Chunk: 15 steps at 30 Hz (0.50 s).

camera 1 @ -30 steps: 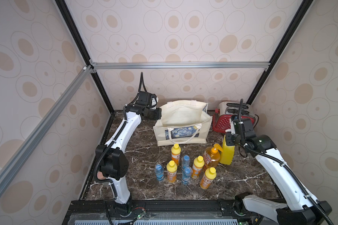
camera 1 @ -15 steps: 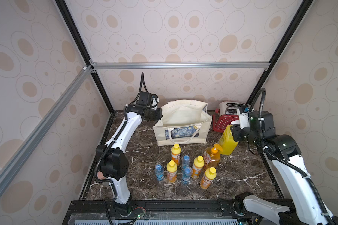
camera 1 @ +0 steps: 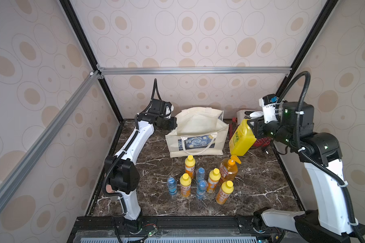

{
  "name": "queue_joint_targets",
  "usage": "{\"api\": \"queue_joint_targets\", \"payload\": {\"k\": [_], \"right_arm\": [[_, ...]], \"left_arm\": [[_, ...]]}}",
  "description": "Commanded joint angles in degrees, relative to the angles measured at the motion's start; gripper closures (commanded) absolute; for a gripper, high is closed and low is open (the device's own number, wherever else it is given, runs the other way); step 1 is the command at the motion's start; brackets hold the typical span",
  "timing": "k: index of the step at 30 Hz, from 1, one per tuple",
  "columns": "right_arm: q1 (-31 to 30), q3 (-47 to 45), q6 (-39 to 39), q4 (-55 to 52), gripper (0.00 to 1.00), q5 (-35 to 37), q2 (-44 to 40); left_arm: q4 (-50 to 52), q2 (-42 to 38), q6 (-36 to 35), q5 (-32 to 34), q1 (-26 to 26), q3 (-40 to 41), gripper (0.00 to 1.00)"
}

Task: Pack dish soap into the shopping bag
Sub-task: Place the bottle of dish soap in the shopping bag.

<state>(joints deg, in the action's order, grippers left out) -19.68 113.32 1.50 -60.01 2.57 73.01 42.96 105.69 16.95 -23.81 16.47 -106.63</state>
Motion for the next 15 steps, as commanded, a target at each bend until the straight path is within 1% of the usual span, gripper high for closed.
{"api": "queue_joint_targets", "payload": {"k": [1, 5, 9, 10, 15], "right_arm": [[-0.7, 7.2, -0.8, 14.5, 1.0, -3.5, 1.0], [-2.0, 12.4, -1.0, 15.6, 1.0, -4.9, 5.5], [-4.5, 17.9, -1.4, 16.6, 1.0, -6.2, 9.8], [-4.9, 20.6, -1.0, 17.0, 1.0, -6.7, 10.8], [-5.6, 24.0, 1.2, 20.9, 1.0, -9.7, 14.3]], "left_arm": [[1.3, 1.9, -0.8, -1.4, 1.2, -1.1, 1.0], [1.3, 2.5, -1.0, -1.6, 1.5, -1.5, 1.0], [1.3, 2.5, -1.2, -2.1, 1.8, -1.7, 1.0], [1.2, 2.4, -1.3, -2.5, 1.7, -1.7, 1.0], [-0.1, 1.3, -1.3, -4.4, 2.1, -0.7, 1.0]]}}
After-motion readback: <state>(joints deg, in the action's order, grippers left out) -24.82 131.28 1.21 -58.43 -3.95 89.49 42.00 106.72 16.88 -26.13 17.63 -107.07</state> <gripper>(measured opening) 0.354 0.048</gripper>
